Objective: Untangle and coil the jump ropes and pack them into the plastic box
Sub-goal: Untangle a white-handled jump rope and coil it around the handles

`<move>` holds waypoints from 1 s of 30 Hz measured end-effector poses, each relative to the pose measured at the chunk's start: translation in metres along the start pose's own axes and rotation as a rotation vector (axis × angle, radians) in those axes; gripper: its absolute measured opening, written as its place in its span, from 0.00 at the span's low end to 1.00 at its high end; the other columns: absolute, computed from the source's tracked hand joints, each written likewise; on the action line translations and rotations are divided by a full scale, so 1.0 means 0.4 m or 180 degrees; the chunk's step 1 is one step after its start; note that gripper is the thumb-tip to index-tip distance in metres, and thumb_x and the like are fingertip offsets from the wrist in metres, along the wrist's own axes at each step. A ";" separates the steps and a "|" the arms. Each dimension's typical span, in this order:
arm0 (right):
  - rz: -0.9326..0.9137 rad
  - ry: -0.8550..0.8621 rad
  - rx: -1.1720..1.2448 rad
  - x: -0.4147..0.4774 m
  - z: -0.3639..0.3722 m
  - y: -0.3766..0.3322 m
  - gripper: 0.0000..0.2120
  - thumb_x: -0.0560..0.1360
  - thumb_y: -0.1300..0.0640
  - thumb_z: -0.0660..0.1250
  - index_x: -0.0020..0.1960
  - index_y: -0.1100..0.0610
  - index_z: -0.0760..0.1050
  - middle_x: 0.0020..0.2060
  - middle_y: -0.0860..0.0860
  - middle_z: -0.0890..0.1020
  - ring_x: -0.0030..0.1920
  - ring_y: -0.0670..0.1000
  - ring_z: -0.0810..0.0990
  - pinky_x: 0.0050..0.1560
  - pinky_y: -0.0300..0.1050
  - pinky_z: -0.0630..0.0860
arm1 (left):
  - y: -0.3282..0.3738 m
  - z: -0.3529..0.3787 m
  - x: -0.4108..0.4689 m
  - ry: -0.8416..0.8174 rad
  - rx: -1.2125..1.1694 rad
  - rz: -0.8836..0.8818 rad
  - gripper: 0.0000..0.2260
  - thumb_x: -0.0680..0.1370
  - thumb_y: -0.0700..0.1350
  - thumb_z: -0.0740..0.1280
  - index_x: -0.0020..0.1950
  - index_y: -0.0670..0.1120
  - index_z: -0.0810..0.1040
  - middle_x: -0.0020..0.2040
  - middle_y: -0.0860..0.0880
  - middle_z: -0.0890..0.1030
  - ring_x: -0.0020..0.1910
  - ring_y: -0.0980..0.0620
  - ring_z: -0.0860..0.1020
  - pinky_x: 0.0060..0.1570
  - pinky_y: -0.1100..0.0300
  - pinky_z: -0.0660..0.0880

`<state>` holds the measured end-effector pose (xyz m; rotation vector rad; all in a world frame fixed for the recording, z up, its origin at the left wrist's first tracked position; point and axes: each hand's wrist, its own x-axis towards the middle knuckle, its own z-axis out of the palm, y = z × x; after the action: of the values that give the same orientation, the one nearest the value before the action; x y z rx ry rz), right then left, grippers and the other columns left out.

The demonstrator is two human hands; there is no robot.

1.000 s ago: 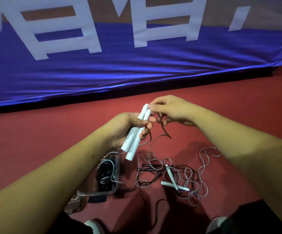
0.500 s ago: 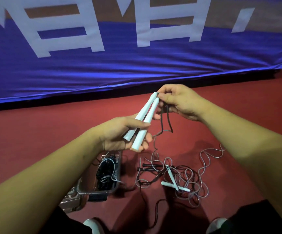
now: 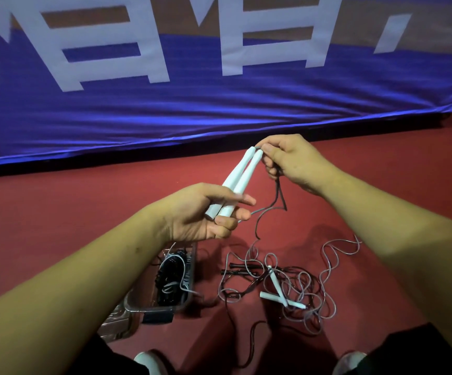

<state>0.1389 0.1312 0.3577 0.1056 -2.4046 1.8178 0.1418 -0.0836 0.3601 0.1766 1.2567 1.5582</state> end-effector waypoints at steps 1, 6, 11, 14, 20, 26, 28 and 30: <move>-0.0014 0.0016 0.0007 0.001 0.001 -0.004 0.11 0.82 0.64 0.55 0.50 0.58 0.77 0.30 0.52 0.71 0.27 0.48 0.69 0.31 0.42 0.70 | 0.001 0.004 0.002 0.0078 0.0092 0.0053 0.13 0.76 0.44 0.64 0.57 0.38 0.75 0.35 0.45 0.73 0.25 0.57 0.62 0.24 0.66 0.56; 0.0275 0.0033 0.0773 0.008 0.008 -0.018 0.12 0.83 0.55 0.56 0.48 0.58 0.75 0.29 0.50 0.71 0.28 0.50 0.70 0.33 0.43 0.73 | 0.011 0.020 0.011 0.0373 0.0108 0.0721 0.10 0.76 0.46 0.64 0.51 0.40 0.74 0.29 0.49 0.65 0.22 0.59 0.58 0.20 0.68 0.53; 0.0620 -0.0473 0.0982 -0.015 0.055 -0.007 0.17 0.84 0.52 0.53 0.44 0.61 0.73 0.25 0.52 0.68 0.27 0.51 0.68 0.31 0.43 0.70 | 0.047 0.017 0.011 0.0527 -0.0594 0.1533 0.04 0.75 0.41 0.63 0.46 0.44 0.68 0.29 0.51 0.66 0.23 0.59 0.62 0.21 0.69 0.57; 0.0660 -0.0664 0.0890 -0.025 0.083 -0.012 0.14 0.83 0.56 0.54 0.46 0.61 0.74 0.26 0.51 0.69 0.27 0.51 0.70 0.34 0.44 0.70 | 0.071 -0.002 0.015 0.1146 -0.0889 0.2005 0.04 0.80 0.41 0.61 0.45 0.44 0.71 0.30 0.50 0.71 0.29 0.55 0.72 0.29 0.67 0.69; 0.0843 -0.0940 0.0974 -0.040 0.135 -0.054 0.10 0.83 0.59 0.57 0.48 0.61 0.74 0.27 0.50 0.71 0.25 0.47 0.69 0.32 0.42 0.69 | 0.091 -0.039 0.016 0.1390 -0.1205 0.2359 0.06 0.83 0.46 0.59 0.51 0.44 0.72 0.57 0.36 0.78 0.58 0.39 0.80 0.60 0.46 0.77; 0.0877 -0.0584 0.0501 -0.059 0.191 -0.064 0.12 0.82 0.55 0.58 0.47 0.62 0.76 0.26 0.52 0.67 0.19 0.45 0.60 0.24 0.34 0.56 | 0.082 -0.024 0.032 0.1517 -0.1360 0.2272 0.15 0.85 0.46 0.56 0.68 0.40 0.70 0.59 0.44 0.81 0.65 0.45 0.77 0.63 0.49 0.75; 0.0904 -0.0536 0.0390 -0.059 0.201 -0.070 0.13 0.82 0.56 0.59 0.47 0.62 0.77 0.26 0.52 0.66 0.19 0.45 0.60 0.23 0.33 0.55 | 0.079 -0.029 0.040 0.1573 -0.1269 0.2128 0.16 0.84 0.49 0.55 0.66 0.43 0.74 0.56 0.49 0.82 0.64 0.50 0.75 0.63 0.53 0.71; 0.0894 -0.0568 0.0282 -0.063 0.213 -0.081 0.12 0.82 0.56 0.59 0.45 0.62 0.76 0.25 0.53 0.66 0.19 0.46 0.60 0.23 0.33 0.55 | 0.076 -0.029 0.040 0.1549 -0.1039 0.1963 0.16 0.84 0.53 0.55 0.57 0.48 0.81 0.54 0.53 0.83 0.56 0.52 0.75 0.53 0.56 0.69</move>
<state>0.1631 0.0400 0.3620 -0.0689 -2.5691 2.1187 0.1084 -0.0741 0.3709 -0.0392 1.3610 2.4237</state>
